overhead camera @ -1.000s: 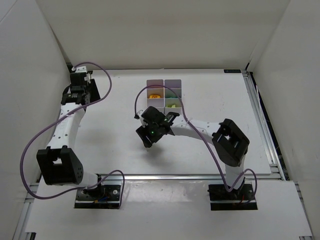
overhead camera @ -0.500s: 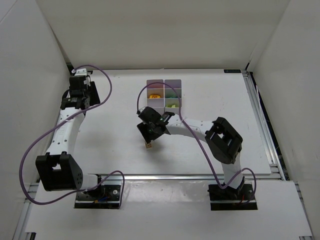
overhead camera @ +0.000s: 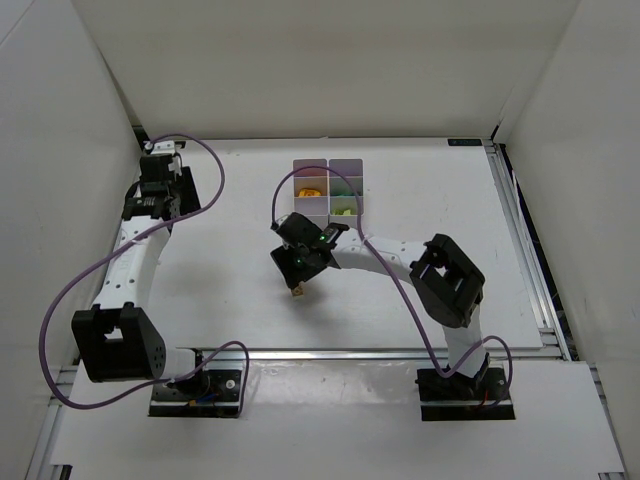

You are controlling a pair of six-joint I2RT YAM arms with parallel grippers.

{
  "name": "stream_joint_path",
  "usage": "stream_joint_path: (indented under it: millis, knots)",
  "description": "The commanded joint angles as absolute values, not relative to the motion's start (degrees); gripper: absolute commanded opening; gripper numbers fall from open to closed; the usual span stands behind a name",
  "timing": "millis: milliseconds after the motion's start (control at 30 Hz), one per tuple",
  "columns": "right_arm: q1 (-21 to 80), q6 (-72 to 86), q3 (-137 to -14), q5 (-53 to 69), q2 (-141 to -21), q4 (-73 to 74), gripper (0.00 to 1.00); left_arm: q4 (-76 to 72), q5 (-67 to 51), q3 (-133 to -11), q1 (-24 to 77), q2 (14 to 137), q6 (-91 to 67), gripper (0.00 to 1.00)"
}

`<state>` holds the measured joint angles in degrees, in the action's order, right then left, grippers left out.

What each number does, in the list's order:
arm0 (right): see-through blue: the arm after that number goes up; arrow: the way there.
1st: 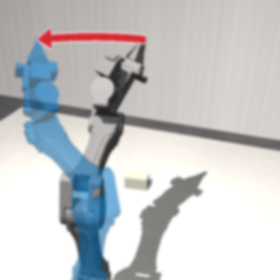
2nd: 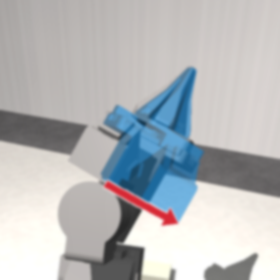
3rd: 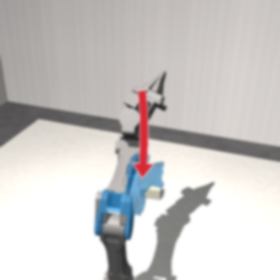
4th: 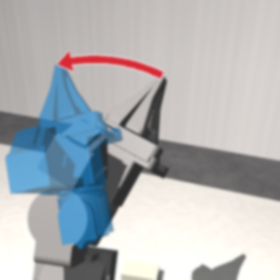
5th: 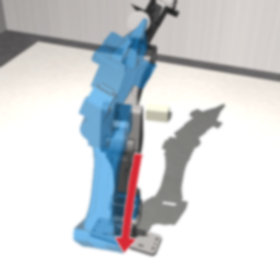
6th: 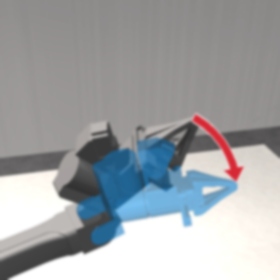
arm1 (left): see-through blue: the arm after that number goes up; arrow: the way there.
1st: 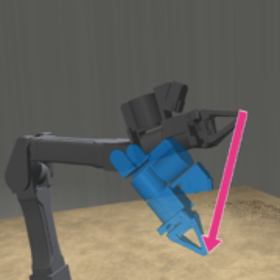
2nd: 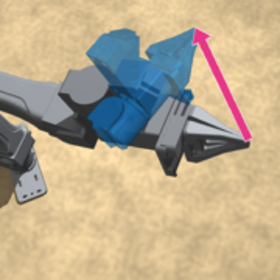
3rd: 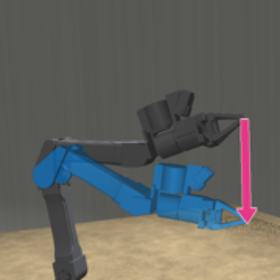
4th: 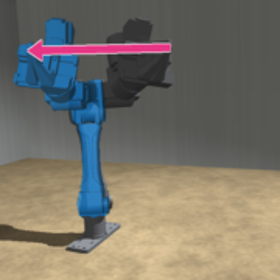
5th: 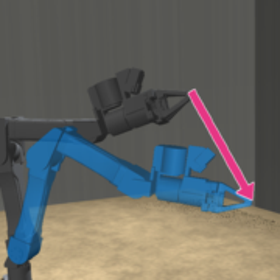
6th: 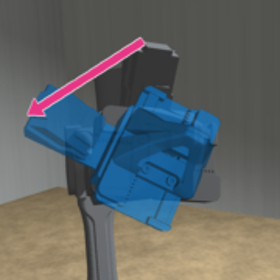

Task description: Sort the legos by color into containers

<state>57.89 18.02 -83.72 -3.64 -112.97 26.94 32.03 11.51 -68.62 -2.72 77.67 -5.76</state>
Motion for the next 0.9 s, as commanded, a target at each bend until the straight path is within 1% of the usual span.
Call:
stream_joint_path:
  millis: [0, 467, 500, 633, 667, 733, 767, 800, 833, 867]
  knots:
    - [58.10, 18.72, -86.04, -2.20, -113.73, 26.28, 0.65, 31.38, 11.69, -67.85, -3.08, 75.50, -5.27, 0.70]
    - [58.09, 17.67, -85.87, -3.51, -117.33, 25.75, 0.64, 31.03, 11.78, -67.33, -3.25, 76.38, -4.22, 0.70]
    - [58.10, 17.67, -85.70, -3.60, -117.42, 25.58, 0.62, 31.03, 11.69, -67.24, -3.25, 76.38, -4.04, 0.70]
    - [58.10, 17.14, -85.52, -3.87, -117.60, 25.40, 0.50, 30.67, 11.34, -66.71, -3.69, 76.46, -3.78, 0.71]
    - [58.36, 16.62, -85.34, -3.95, -117.51, 25.14, 0.44, 30.50, 11.25, -66.62, -3.78, 76.55, -3.61, 0.71]
    - [58.62, 16.26, -85.25, -3.95, -117.51, 25.22, 0.41, 30.24, 11.25, -66.53, -3.87, 76.73, -3.52, 0.71]
    - [58.80, 16.17, -84.91, -3.96, -117.25, 25.05, 0.34, 29.97, 10.99, -66.62, -3.95, 76.99, -3.52, 0.71]
    - [58.80, 16.08, -84.82, -4.04, -117.16, 24.87, 0.32, 29.97, 10.99, -66.71, -4.04, 77.08, -3.43, 0.71]
    - [58.97, 15.82, -84.64, -4.13, -117.07, 24.87, 0.27, 29.97, 10.90, -66.71, -3.87, 77.25, -3.51, 0.71]
    - [58.97, 15.04, -84.55, -4.39, -116.55, 24.79, 0.25, 29.71, 10.46, -66.71, -3.95, 77.52, -3.52, 0.71]
